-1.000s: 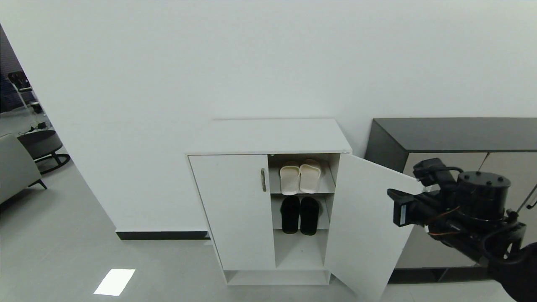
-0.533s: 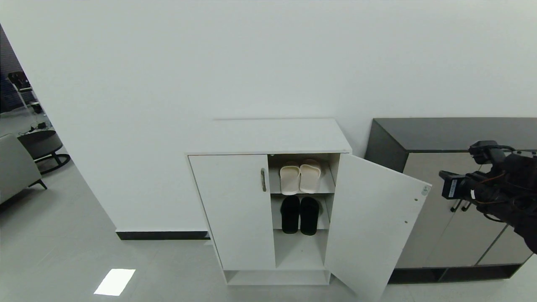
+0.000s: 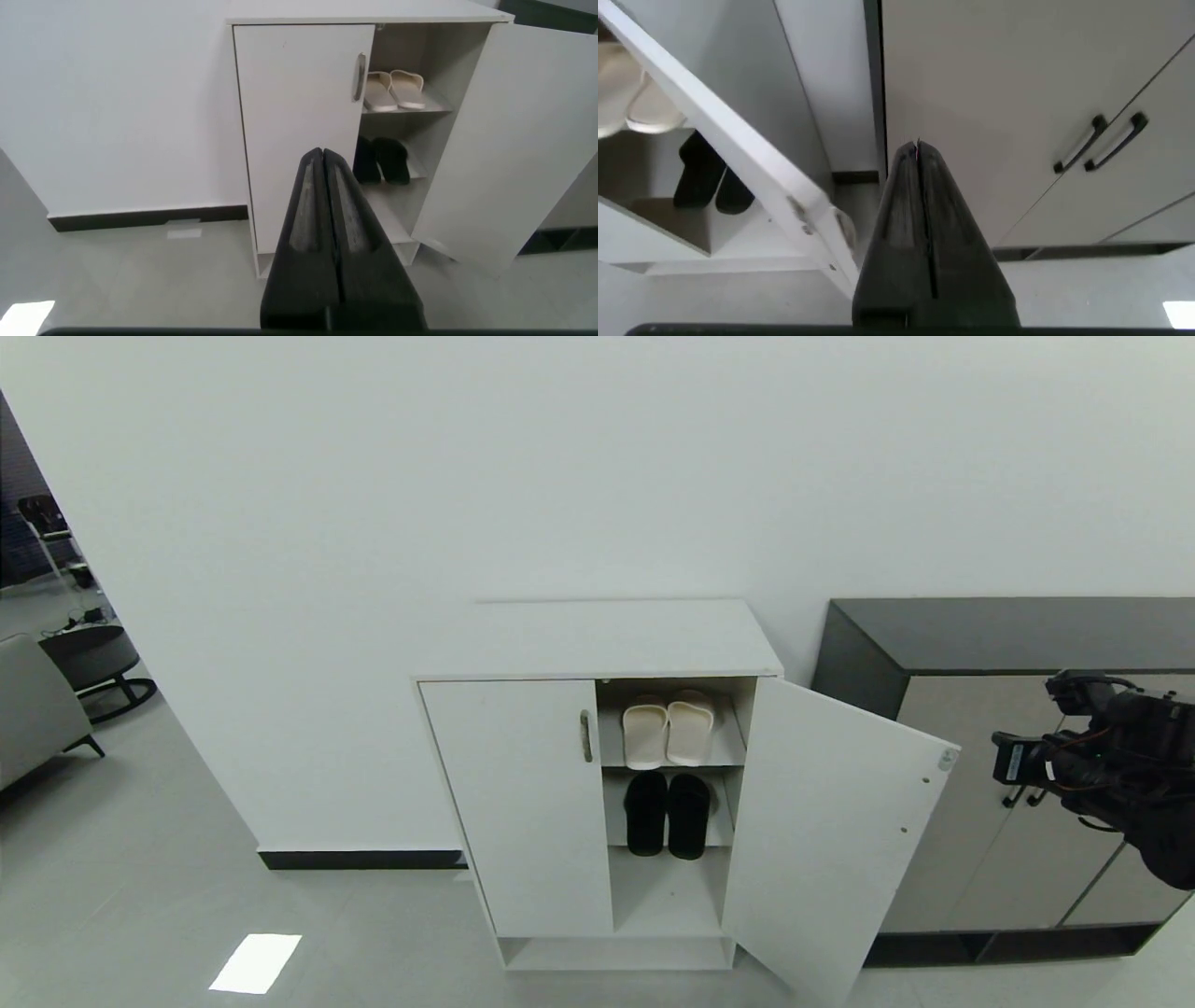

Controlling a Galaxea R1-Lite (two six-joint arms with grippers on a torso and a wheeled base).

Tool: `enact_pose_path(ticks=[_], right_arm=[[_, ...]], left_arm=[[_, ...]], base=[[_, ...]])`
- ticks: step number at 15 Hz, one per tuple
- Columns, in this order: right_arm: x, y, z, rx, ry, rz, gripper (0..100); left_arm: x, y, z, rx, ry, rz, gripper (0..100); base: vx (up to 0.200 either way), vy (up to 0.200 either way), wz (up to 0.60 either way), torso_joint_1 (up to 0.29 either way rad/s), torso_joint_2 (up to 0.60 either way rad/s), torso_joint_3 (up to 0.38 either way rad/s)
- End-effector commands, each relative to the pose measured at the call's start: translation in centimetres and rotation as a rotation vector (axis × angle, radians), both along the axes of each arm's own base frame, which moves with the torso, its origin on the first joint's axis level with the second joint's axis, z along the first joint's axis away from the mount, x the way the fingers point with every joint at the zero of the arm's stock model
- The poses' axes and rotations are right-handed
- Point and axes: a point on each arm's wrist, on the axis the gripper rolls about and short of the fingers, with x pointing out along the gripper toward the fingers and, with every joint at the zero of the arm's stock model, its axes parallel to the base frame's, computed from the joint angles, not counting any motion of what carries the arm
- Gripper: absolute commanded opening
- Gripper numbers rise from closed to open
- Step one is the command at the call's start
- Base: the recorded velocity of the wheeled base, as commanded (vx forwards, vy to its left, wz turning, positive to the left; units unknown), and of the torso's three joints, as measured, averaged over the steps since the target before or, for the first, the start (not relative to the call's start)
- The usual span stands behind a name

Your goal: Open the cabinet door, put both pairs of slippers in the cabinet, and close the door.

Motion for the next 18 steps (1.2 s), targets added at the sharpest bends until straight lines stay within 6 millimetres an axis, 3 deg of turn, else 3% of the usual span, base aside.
enact_pose_path(ticks=[1, 13, 15, 18], right_arm=[[0.4, -0.2, -1.2, 0.005, 0.03, -0.001, 0], [1.1, 1.5, -2.4, 0.025, 0.057, 0.099, 0], [-0.4, 2.7, -2.1, 0.033, 0.067, 0.157, 0], [-5.3, 7.0, 0.6, 0.05, 0.043, 0.372, 0]], left_arm=[[0.0, 0.0, 0.0, 0.0, 0.001, 0.0, 0], [0.0, 0.0, 0.0, 0.003, 0.001, -0.001, 0], [0.0, 0.0, 0.0, 0.003, 0.001, -0.001, 0], [0.0, 0.0, 0.0, 0.003, 0.001, -0.001, 0]], base=[[0.0, 0.0, 0.0, 0.0, 0.0, 0.0], [0.0, 0.0, 0.0, 0.0, 0.0, 0.0], [0.0, 0.0, 0.0, 0.0, 0.0, 0.0], [0.0, 0.0, 0.0, 0.0, 0.0, 0.0]])
